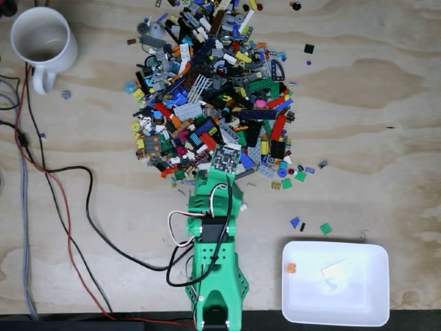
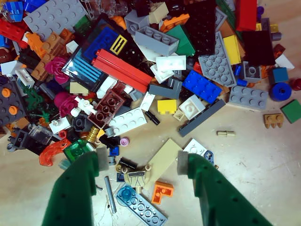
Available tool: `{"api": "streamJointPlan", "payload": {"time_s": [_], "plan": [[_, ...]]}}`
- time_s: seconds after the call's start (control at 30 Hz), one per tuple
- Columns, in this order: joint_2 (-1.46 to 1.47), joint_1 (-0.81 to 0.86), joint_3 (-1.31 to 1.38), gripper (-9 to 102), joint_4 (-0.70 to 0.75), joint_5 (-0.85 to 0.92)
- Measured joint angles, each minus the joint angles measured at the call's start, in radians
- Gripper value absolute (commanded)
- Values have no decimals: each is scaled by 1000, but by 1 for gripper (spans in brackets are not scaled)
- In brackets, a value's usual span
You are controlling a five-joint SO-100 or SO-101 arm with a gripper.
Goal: Find the closest Lego and put it in the bin.
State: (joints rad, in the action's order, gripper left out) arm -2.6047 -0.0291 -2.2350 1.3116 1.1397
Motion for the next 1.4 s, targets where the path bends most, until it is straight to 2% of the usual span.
{"api": "streamJointPlan", "payload": {"time_s": [0.23,0.73,0.83,0.97,1.23,1.4], "plan": [[-6,60,-63,20,-34,44],[-6,67,-67,20,-37,69],[17,66,-72,20,-74,71],[183,-77,-37,20,-123,5],[563,-479,183,21,-133,-235],[818,-560,330,21,-173,-298]]}}
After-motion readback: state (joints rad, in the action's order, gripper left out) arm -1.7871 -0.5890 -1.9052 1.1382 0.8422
